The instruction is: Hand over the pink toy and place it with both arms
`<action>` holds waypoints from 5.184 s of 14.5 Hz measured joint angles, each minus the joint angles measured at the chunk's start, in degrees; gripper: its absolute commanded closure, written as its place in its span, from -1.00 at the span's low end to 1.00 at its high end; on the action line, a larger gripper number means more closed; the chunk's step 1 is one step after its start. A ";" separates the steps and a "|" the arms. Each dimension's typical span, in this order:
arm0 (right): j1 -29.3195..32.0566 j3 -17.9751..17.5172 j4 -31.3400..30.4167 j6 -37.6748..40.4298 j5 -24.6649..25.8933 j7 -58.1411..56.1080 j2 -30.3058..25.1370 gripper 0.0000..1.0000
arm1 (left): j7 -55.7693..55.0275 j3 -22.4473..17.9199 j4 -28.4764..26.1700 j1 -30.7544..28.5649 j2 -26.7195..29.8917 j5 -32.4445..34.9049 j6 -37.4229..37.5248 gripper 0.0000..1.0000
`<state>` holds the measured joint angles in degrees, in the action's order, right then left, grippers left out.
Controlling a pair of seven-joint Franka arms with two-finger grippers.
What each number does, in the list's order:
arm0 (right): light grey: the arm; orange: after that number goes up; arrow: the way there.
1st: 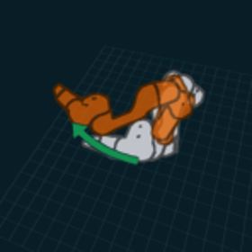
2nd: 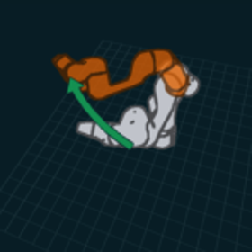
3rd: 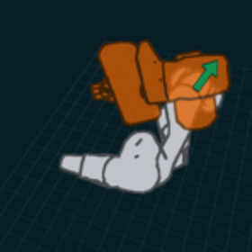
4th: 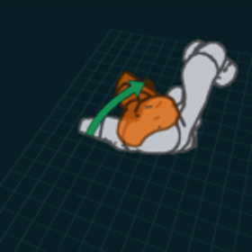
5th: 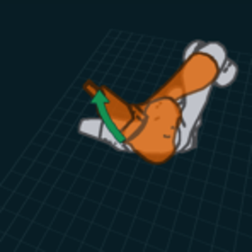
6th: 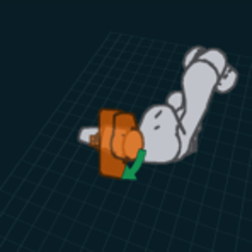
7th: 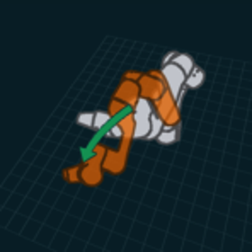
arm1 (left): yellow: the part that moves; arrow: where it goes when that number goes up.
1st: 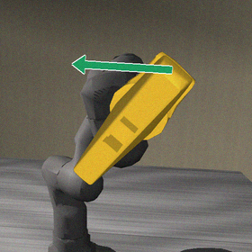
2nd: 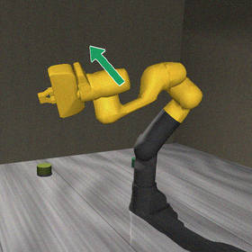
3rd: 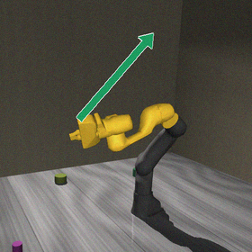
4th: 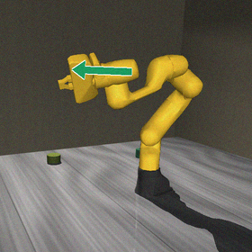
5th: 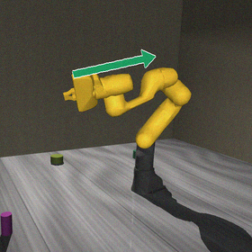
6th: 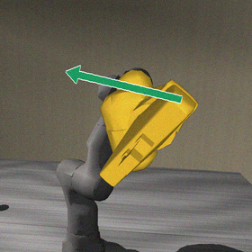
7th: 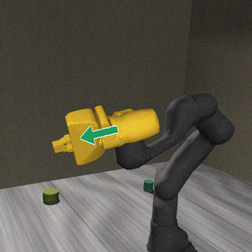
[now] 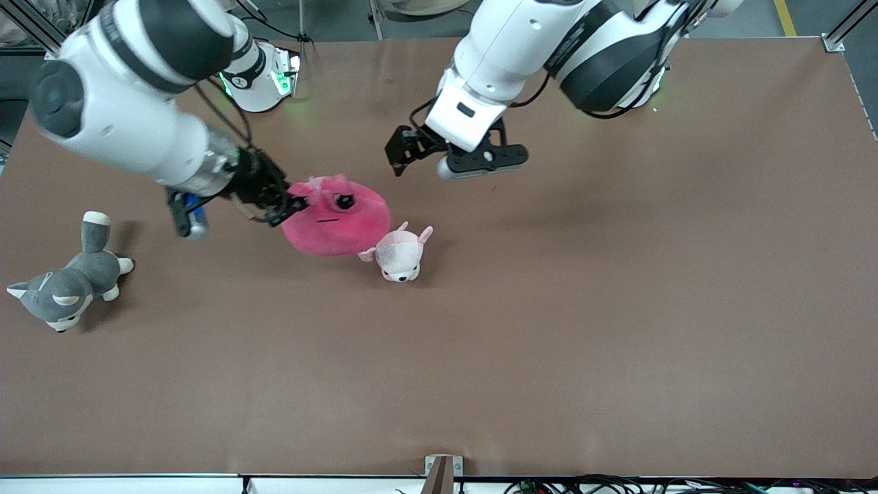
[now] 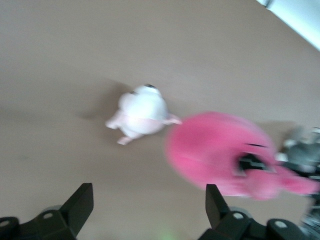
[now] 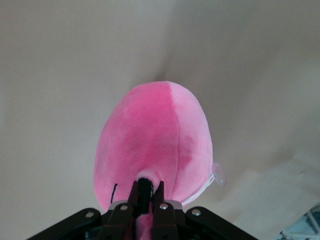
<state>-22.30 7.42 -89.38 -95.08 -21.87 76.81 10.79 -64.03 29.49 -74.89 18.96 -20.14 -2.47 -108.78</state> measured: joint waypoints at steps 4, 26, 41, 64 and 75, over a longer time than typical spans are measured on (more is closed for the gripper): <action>11.50 0.35 -7.18 -0.02 -0.02 -17.84 0.36 0.99 | 13.26 -0.45 0.23 -8.79 6.14 1.10 12.23 -1.00; 18.26 0.18 -16.91 -10.52 1.69 -46.81 2.33 -1.00 | 59.17 -0.79 -10.74 -43.12 22.47 1.11 24.39 -1.00; 19.79 0.30 3.10 -3.91 23.04 -77.69 2.16 -1.00 | 59.19 -1.09 -10.51 -43.48 21.47 1.11 23.38 -1.00; 22.03 -1.00 -8.21 6.53 23.01 -78.58 -17.38 -1.00 | 59.28 -26.84 -9.51 -18.79 20.09 1.11 23.28 -1.00; 22.03 -1.83 -7.36 5.82 23.01 -78.67 -19.35 -1.00 | 59.28 -26.79 -9.23 -18.77 20.09 1.11 23.28 -1.00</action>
<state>-0.28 5.60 -96.73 -89.27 1.14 -1.86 -8.56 -4.75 2.69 -84.12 0.19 -0.05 -1.35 -85.50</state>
